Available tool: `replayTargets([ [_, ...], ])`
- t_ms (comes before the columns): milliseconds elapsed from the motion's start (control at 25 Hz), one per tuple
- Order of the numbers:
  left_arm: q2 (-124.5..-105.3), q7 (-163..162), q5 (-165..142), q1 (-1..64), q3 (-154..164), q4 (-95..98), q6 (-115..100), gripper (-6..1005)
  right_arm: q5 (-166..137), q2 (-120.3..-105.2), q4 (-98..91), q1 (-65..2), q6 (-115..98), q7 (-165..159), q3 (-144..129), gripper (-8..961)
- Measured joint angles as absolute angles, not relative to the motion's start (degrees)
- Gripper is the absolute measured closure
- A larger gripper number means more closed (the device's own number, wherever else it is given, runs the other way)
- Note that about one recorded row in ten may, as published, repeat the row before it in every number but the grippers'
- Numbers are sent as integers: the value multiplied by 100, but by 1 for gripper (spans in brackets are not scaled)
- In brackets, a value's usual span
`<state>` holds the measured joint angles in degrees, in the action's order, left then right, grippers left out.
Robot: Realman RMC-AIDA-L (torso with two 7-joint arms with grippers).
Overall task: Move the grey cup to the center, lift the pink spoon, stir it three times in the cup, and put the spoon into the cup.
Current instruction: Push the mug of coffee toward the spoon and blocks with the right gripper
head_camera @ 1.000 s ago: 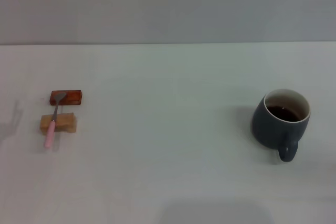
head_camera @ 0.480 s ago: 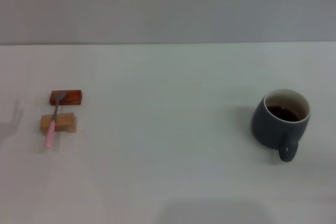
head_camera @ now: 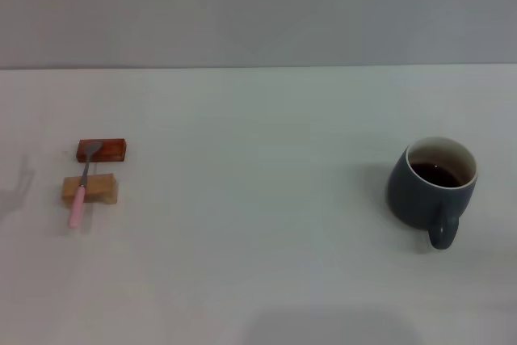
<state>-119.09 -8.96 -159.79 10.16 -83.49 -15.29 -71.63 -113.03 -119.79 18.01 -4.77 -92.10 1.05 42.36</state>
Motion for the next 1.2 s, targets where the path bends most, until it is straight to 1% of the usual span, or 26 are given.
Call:
replayTargets([
  [1200,-11887,-896,-15979,1009,-8359,-1489,-7191,167,-11303,-11980,1802,-474,-9195,105,4236,955],
])
